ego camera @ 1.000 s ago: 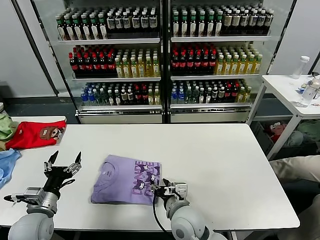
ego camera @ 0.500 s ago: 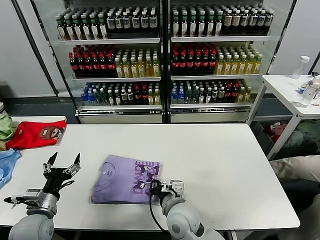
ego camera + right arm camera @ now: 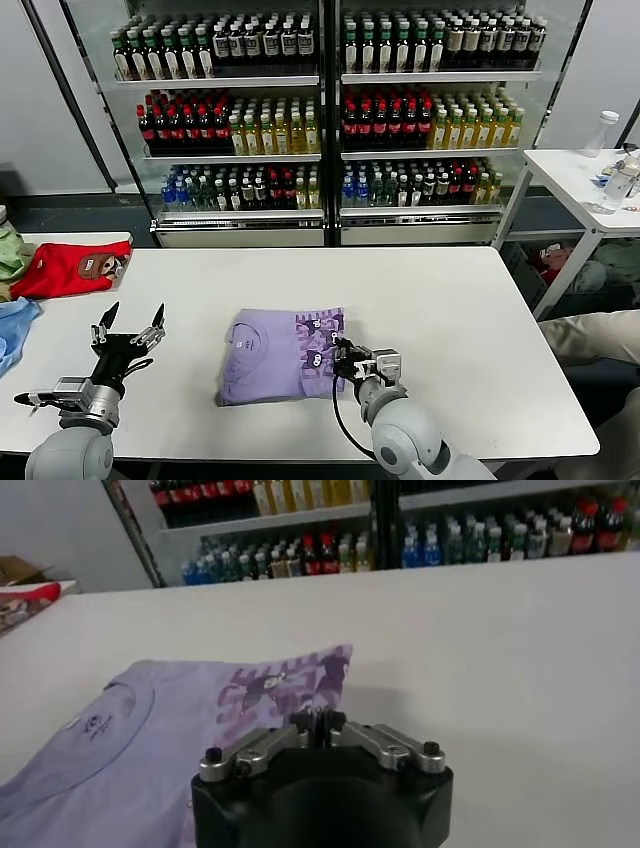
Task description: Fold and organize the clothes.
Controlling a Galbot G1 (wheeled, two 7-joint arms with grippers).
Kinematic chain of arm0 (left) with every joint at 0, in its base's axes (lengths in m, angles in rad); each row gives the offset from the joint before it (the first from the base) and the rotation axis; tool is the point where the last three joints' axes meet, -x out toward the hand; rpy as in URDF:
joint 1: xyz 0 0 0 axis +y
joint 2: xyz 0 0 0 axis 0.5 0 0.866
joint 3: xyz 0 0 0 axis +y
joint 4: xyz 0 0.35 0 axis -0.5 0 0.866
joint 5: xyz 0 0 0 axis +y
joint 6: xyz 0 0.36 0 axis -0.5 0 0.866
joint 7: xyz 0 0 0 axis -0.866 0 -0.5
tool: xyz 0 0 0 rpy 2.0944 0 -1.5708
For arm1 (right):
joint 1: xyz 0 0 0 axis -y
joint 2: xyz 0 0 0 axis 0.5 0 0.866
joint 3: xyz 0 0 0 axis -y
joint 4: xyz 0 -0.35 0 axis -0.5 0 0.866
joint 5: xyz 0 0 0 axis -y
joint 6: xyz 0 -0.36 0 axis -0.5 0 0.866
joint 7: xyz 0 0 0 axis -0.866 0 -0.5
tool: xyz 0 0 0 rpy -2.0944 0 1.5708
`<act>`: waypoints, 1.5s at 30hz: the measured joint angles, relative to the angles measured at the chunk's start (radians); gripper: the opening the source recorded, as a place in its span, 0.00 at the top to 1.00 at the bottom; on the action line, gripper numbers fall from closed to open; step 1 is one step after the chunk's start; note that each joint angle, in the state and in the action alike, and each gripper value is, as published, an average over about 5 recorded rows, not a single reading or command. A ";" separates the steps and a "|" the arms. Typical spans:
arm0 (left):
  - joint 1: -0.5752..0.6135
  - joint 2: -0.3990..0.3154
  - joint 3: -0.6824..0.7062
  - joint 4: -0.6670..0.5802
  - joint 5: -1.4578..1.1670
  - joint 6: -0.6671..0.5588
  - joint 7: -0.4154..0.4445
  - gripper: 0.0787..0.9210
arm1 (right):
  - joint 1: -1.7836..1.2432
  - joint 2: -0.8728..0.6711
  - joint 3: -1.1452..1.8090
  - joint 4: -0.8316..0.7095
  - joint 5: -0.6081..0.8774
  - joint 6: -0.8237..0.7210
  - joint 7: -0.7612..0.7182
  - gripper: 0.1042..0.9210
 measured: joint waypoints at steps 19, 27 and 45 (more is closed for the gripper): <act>-0.035 -0.005 0.046 0.042 0.037 -0.113 0.028 0.12 | -0.068 -0.098 0.224 0.104 -0.372 0.043 -0.204 0.19; -0.043 0.013 0.040 0.045 0.050 -0.144 0.061 0.12 | -0.066 -0.108 0.284 0.082 -0.494 0.088 -0.255 0.12; -0.070 0.001 0.026 0.080 0.094 -0.209 0.153 0.12 | -0.071 -0.102 0.341 0.041 -0.578 0.125 -0.296 0.12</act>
